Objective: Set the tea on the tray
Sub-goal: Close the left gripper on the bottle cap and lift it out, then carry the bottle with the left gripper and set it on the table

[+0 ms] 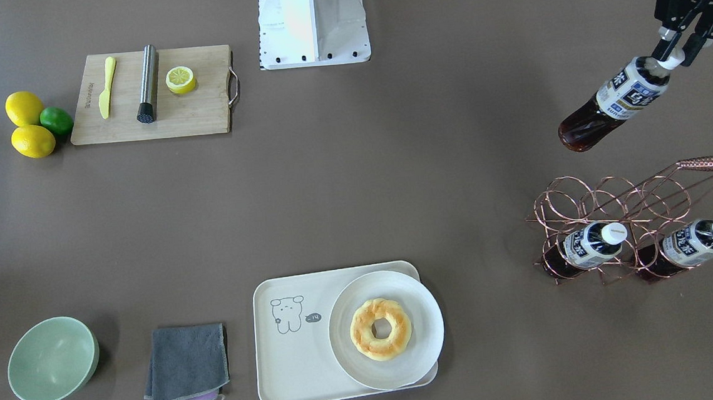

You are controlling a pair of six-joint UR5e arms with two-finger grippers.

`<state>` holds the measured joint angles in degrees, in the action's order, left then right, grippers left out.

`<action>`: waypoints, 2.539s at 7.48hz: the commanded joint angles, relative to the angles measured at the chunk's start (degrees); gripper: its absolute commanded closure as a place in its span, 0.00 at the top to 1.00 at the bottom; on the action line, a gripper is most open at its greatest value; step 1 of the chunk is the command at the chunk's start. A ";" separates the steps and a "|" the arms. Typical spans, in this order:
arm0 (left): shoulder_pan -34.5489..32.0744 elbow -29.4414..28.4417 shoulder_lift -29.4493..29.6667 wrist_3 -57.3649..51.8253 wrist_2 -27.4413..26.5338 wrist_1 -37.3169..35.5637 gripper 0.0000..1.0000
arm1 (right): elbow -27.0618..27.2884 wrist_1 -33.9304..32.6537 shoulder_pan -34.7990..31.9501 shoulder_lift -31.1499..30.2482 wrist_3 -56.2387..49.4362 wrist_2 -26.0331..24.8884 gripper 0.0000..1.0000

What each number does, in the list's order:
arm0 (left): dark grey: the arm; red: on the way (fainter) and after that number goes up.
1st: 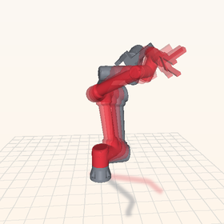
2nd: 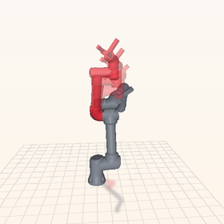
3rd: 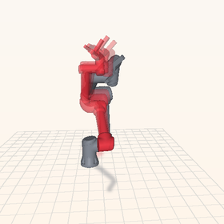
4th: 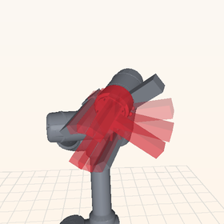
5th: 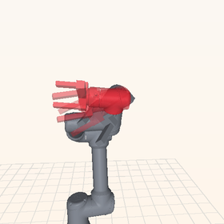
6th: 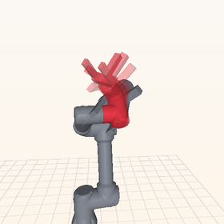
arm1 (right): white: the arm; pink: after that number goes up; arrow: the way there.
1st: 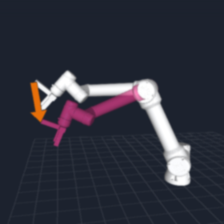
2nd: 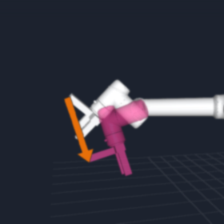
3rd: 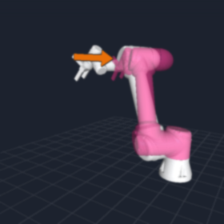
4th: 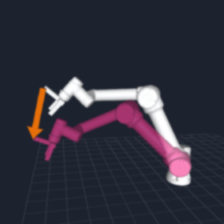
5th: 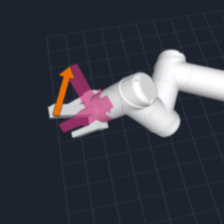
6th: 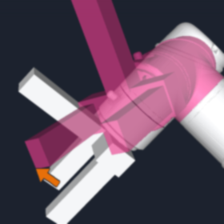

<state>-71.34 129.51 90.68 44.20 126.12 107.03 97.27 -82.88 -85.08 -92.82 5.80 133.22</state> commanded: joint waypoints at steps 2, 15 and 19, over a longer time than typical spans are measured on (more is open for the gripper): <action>8.30 -0.14 23.16 2.29 -8.58 -28.55 0.00 | -0.06 0.00 0.00 0.45 0.00 -0.77 1.00; 49.71 -15.86 49.77 33.49 -46.66 -39.26 0.00 | 0.20 -0.09 0.00 1.41 0.09 -2.35 1.00; 51.30 -17.72 50.12 33.67 -48.25 -38.74 0.00 | 0.20 -0.09 0.00 1.41 0.09 -2.35 1.00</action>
<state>-20.42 112.20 140.71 77.70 78.01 68.12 97.47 -82.93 -85.08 -91.41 5.89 130.87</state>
